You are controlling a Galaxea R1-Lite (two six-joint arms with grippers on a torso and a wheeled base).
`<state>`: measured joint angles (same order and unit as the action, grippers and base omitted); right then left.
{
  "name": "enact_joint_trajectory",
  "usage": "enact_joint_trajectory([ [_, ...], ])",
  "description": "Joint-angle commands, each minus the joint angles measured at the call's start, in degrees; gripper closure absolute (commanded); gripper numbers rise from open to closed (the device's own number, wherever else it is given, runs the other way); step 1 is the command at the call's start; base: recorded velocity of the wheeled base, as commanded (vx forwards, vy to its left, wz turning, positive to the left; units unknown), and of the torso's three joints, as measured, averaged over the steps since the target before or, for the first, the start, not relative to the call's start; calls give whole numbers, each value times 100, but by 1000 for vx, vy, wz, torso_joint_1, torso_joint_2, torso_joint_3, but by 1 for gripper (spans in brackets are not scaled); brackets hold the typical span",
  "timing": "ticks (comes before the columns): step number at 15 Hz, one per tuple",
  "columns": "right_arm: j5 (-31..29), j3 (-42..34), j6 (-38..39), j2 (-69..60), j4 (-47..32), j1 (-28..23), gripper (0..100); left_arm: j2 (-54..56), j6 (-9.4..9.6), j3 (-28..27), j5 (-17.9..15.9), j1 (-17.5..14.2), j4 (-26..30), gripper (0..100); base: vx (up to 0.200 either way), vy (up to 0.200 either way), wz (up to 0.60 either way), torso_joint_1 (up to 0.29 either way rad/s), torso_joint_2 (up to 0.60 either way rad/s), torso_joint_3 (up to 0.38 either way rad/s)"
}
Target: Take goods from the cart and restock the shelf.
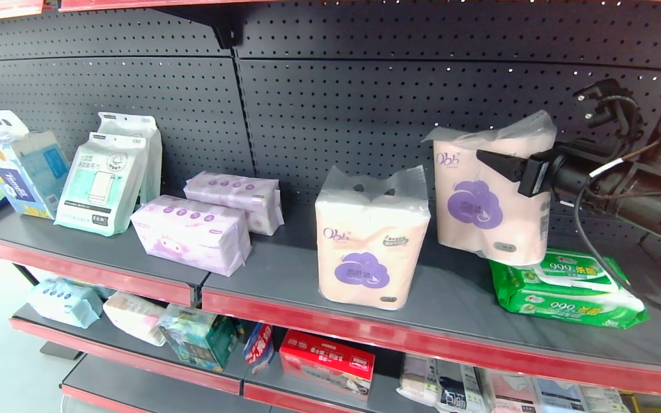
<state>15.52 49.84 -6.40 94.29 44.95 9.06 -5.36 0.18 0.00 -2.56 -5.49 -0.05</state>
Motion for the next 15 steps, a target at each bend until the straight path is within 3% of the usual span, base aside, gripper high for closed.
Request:
enact_joint_trajectory([
  [1,65,211,78,397,190,43,100,-9,-1,0,1,-5,-4,0,0,0,0,0,0,0],
  [5,347,457,288,704,454,61,100,-9,-1,0,1,4,-4,0,0,0,0,0,0,0],
  [9,1401,492,227,959,489,-62,100,-9,-1,0,1,4,-4,0,0,0,0,0,0,0],
  [15,1489,1037,253,1434,489,-124,100,-9,-1,0,1,4,-4,0,0,0,0,0,0,0],
])
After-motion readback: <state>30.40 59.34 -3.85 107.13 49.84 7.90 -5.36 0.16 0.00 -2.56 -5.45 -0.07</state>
